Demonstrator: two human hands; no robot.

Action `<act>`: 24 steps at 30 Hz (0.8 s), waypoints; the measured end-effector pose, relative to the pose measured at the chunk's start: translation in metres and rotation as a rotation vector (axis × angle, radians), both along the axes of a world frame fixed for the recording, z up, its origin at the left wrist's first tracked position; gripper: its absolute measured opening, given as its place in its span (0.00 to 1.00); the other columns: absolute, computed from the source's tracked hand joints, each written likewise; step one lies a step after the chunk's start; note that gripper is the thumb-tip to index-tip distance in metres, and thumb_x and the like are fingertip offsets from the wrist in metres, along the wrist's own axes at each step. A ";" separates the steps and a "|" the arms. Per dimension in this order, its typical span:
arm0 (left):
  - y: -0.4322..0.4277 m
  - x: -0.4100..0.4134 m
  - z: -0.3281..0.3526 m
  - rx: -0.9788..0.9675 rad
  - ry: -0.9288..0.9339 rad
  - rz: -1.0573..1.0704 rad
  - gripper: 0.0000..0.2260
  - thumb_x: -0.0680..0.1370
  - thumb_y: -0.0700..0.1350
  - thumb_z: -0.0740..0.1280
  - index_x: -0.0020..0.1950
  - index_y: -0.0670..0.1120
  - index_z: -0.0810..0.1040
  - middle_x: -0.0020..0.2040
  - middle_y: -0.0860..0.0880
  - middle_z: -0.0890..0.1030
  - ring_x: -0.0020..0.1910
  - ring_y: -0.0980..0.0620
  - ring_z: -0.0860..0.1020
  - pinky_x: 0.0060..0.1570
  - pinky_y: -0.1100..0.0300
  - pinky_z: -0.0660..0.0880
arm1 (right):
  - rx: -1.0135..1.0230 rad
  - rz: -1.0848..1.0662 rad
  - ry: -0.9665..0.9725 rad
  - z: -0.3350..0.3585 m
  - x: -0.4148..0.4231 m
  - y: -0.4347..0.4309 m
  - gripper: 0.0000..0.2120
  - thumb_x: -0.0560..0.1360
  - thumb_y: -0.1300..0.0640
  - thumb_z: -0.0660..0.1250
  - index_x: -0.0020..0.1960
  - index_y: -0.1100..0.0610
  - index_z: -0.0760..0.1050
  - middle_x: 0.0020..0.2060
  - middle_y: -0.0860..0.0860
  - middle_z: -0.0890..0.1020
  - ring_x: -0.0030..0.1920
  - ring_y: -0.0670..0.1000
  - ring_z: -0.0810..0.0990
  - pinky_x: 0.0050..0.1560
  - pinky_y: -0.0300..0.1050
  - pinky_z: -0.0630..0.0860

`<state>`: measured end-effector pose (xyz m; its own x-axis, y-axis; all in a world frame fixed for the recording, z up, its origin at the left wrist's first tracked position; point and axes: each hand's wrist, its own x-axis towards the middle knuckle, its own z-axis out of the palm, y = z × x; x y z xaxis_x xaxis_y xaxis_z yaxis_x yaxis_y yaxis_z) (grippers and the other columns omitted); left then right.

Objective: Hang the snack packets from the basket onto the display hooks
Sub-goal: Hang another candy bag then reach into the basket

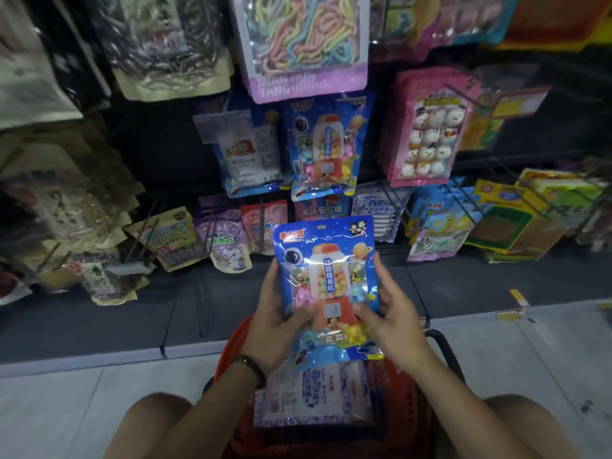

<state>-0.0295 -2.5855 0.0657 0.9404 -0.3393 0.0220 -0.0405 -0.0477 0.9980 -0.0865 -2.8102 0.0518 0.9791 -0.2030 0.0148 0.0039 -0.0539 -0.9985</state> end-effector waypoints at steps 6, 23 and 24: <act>-0.020 0.032 0.042 0.216 -0.207 0.005 0.47 0.80 0.33 0.72 0.83 0.69 0.51 0.83 0.72 0.52 0.81 0.70 0.50 0.82 0.51 0.62 | -0.236 -0.052 -0.130 0.042 0.022 -0.004 0.44 0.82 0.67 0.69 0.82 0.29 0.56 0.76 0.23 0.65 0.66 0.67 0.79 0.53 0.70 0.80; -0.063 0.106 0.114 0.242 -0.431 -0.011 0.41 0.80 0.34 0.72 0.80 0.70 0.61 0.81 0.69 0.61 0.82 0.61 0.60 0.78 0.44 0.68 | -0.353 -0.133 -0.285 0.115 0.098 -0.046 0.45 0.80 0.71 0.69 0.84 0.35 0.56 0.78 0.30 0.67 0.71 0.31 0.72 0.64 0.32 0.78; -0.064 0.108 0.113 0.234 -0.426 -0.001 0.39 0.80 0.34 0.72 0.79 0.68 0.63 0.80 0.68 0.63 0.81 0.62 0.62 0.78 0.44 0.69 | -0.349 -0.125 -0.282 0.115 0.102 -0.047 0.45 0.80 0.70 0.69 0.84 0.35 0.57 0.78 0.30 0.67 0.72 0.33 0.72 0.64 0.33 0.78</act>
<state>0.0786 -2.6495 0.1791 0.8642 -0.3815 0.3281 -0.4433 -0.2688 0.8551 0.0155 -2.8574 0.1667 0.8954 -0.2549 0.3651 0.2444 -0.4041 -0.8815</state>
